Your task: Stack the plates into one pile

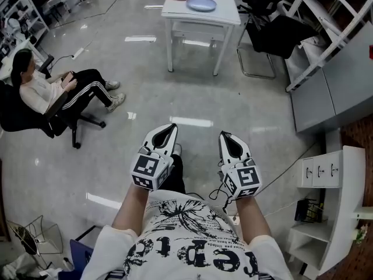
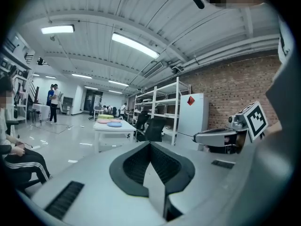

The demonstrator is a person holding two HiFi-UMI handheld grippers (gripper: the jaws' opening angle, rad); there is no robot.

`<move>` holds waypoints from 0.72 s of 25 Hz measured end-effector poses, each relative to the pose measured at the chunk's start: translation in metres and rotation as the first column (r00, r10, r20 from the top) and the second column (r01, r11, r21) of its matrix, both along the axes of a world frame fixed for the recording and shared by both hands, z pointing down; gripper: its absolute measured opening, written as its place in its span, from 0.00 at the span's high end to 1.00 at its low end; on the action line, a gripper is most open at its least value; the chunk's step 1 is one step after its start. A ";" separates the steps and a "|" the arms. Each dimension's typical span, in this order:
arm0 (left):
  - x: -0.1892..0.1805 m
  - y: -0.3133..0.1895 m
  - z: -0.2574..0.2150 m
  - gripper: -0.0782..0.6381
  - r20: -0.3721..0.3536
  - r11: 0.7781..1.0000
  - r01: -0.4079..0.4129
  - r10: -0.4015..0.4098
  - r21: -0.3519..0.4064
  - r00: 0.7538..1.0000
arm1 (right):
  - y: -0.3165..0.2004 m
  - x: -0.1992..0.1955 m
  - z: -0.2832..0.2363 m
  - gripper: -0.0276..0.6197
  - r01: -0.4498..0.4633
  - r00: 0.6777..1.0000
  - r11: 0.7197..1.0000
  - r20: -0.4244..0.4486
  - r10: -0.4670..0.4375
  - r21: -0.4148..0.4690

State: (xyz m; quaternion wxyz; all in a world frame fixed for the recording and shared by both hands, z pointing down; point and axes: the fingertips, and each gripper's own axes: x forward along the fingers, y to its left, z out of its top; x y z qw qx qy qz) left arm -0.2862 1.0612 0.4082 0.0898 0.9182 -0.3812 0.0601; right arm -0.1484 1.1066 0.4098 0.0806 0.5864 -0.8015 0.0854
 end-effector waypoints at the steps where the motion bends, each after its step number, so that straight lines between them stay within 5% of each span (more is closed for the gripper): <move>1: 0.002 -0.016 0.002 0.87 -0.002 1.000 -0.006 0.006 -0.001 1.000 | -0.017 0.002 0.000 0.95 -0.004 1.000 1.000 -0.003 0.004 0.003; 18: 0.002 -0.383 -0.037 0.87 -0.027 0.997 -0.052 0.053 0.049 0.998 | -0.365 0.008 -0.021 0.95 -0.070 0.997 0.997 0.009 0.070 -0.010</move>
